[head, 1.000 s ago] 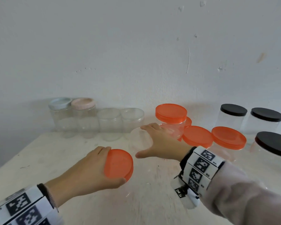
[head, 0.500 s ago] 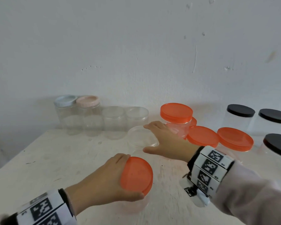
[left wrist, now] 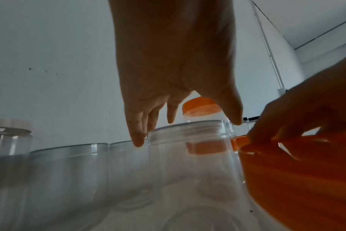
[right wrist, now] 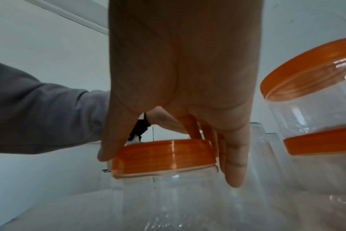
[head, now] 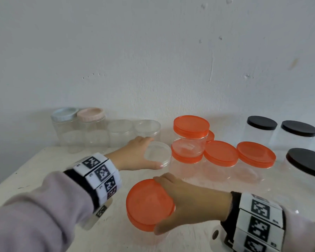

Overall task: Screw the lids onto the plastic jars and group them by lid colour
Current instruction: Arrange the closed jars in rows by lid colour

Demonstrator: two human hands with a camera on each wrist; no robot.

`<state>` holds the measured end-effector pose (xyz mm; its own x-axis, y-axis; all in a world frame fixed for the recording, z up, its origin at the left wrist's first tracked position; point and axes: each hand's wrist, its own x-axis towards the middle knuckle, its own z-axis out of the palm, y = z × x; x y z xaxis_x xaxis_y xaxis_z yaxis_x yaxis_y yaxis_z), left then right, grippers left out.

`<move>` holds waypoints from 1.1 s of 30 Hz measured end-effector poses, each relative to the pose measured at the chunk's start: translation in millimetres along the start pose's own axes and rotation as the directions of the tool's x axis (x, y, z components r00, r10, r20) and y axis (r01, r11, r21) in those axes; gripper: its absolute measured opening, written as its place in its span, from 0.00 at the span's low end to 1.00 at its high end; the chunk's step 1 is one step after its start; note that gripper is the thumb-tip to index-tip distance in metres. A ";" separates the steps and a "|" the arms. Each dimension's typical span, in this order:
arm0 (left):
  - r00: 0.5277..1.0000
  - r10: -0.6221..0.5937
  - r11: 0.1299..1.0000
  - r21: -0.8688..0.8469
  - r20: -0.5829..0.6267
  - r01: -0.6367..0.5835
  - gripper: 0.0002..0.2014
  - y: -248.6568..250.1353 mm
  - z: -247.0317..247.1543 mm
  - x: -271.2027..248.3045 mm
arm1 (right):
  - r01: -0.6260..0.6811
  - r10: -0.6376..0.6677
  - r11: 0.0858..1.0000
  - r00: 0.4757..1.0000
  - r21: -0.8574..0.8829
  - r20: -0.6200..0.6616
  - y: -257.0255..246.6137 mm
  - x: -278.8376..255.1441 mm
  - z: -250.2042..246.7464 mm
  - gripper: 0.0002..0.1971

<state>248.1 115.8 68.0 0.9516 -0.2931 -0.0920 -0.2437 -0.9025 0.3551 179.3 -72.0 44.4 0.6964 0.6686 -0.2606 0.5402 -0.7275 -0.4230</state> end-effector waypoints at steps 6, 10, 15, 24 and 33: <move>1.000 0.015 1.000 0.005 0.014 -0.015 0.52 -1.3 4.0 15.4 | -0.032 0.033 0.999 0.999 0.039 -0.034 -2.2 3.6 3.5 0.58; 0.994 0.016 0.999 -0.043 -0.104 -0.020 0.51 -10.4 -12.1 14.5 | -0.079 0.084 0.994 0.994 0.072 -0.072 7.9 -0.6 1.0 0.58; 0.938 0.055 0.996 -0.053 -0.342 -0.078 0.51 -17.5 -64.0 18.7 | -0.179 0.197 0.974 0.971 0.136 -0.134 27.4 -2.4 -10.3 0.57; 0.875 -0.030 0.997 -0.080 -0.484 -0.010 0.49 -31.2 -113.3 63.5 | -0.271 0.309 0.938 0.937 0.217 -0.165 44.6 11.3 -10.5 0.60; 0.857 -0.161 0.980 -0.185 -0.489 0.079 0.47 -51.9 -108.1 102.0 | -0.283 0.334 0.921 0.928 0.268 -0.168 50.8 17.4 -6.0 0.62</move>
<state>378.0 166.8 140.7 0.9466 0.0484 0.3187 -0.1293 -0.8487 0.5129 221.7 -98.3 23.6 0.9055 0.3515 -0.2375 0.1738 -0.8181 -0.5481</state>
